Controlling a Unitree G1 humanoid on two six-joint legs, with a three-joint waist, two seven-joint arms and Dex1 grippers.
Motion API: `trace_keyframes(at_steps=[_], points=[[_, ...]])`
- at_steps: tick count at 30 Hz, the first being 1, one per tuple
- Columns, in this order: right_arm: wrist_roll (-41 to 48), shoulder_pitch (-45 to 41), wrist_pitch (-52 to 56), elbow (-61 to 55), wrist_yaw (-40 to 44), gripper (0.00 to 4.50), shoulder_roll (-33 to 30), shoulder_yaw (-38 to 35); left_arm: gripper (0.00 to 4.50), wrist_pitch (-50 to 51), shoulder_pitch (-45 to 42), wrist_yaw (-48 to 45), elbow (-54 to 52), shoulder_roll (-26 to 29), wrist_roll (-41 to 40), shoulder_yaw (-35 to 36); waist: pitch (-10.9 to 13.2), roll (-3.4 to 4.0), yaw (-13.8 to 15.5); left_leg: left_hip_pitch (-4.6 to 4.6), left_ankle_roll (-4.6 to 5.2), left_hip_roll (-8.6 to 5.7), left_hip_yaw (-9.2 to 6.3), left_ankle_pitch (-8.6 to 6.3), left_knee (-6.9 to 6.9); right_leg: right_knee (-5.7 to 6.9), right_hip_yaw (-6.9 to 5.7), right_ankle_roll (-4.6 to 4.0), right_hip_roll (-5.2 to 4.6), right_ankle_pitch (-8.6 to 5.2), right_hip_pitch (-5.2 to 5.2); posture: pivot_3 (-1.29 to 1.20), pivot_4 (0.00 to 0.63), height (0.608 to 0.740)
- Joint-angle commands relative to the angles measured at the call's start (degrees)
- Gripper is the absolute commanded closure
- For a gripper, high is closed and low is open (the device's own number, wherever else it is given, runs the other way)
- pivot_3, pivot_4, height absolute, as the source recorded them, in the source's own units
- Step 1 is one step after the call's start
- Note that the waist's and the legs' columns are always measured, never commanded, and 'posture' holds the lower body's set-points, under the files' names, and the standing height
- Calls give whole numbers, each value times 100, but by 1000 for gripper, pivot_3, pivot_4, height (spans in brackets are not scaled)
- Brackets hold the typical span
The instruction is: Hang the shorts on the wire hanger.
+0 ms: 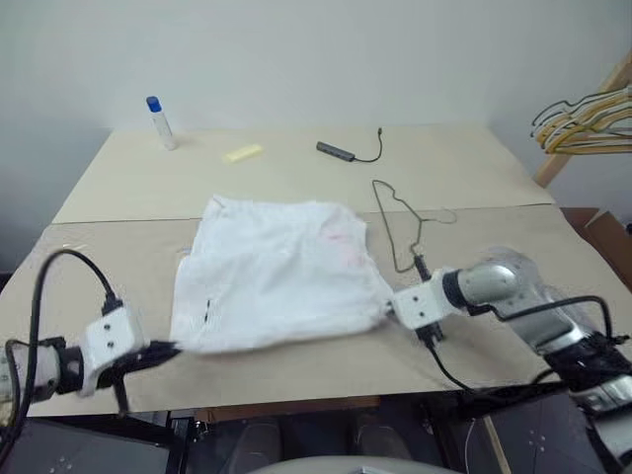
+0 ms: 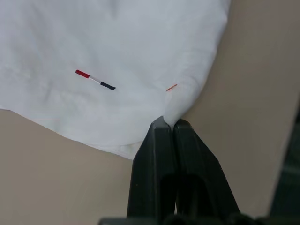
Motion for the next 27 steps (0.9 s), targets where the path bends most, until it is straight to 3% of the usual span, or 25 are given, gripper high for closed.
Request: trace_keyframes(at_steps=[1,11,16,22,27], points=[[277,94,234,-473,391,4500,-73,-74,4470,11,417,-280,-95,163,227,105,0,-1,-38,3,0,2,-1,0,0,4,0,-4,4,-2,1,125,0,740],[115,218,-45,-297,572,4500,-12,80,4470,196,1558,-952,-788,81,13,349,2,-7,-38,-3,-1,13,3,-1,0,0,-4,-26,10,-15,-5,126,0,740],[180,184,-100,-213,689,4500,-12,28,4470,402,1660,-1094,-1097,39,-186,445,3,-9,-29,5,-1,14,2,0,0,3,-5,-43,11,-26,-2,131,0,740],[870,357,-429,-472,1269,4500,-218,-34,4470,47,1793,-1199,-744,175,375,351,4,-8,-36,2,-1,15,2,-1,0,2,-5,-43,13,-25,-2,124,0,740],[419,296,-973,-54,871,4500,1,70,4470,-8,1674,-1341,-744,169,306,281,2,-13,-41,7,-1,16,4,-1,0,3,-5,-45,13,-27,-1,119,0,740]])
